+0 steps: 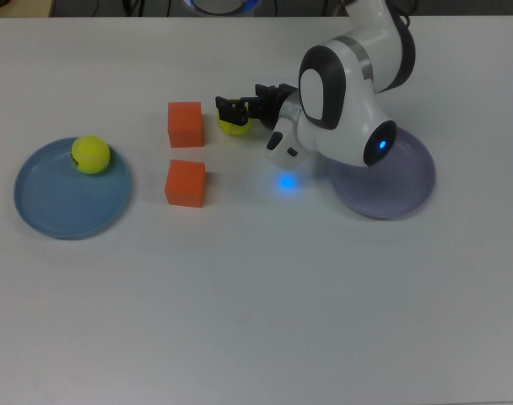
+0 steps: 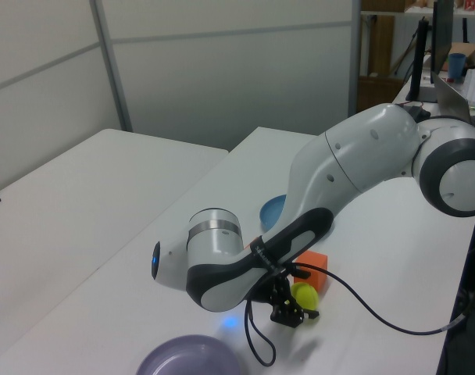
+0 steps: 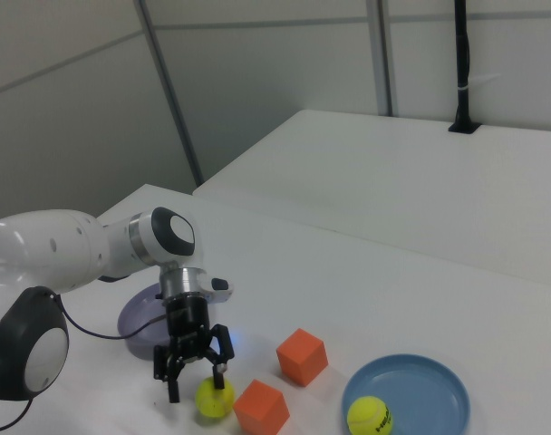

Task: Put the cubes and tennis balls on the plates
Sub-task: 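Close the gripper on the second tennis ball, then carry the second ball onto the blue plate and release it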

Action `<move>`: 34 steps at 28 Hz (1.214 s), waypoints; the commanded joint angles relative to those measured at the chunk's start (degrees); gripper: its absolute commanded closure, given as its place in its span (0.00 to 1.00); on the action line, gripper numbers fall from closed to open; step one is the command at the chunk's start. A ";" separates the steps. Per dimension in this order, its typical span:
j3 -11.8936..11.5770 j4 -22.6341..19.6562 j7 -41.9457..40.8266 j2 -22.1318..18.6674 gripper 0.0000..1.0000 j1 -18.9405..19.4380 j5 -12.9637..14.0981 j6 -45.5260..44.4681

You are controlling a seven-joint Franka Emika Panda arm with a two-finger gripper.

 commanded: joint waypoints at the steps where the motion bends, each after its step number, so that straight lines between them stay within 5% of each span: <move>1: -2.00 0.21 0.30 0.73 0.00 -0.30 -2.34 1.91; 14: -3.42 0.03 0.83 1.52 0.02 0.23 -2.96 4.73; 16: -3.33 0.03 0.83 1.52 0.15 0.31 -2.96 4.73; 17: -3.33 0.03 0.83 1.52 0.34 0.31 -2.87 4.81; 21: -3.33 0.03 0.92 1.52 0.77 0.31 -2.87 5.95; 22: -3.33 0.12 0.92 1.52 0.96 0.31 -2.87 6.48; 34: -3.33 3.63 1.09 1.26 1.00 0.14 -2.26 7.45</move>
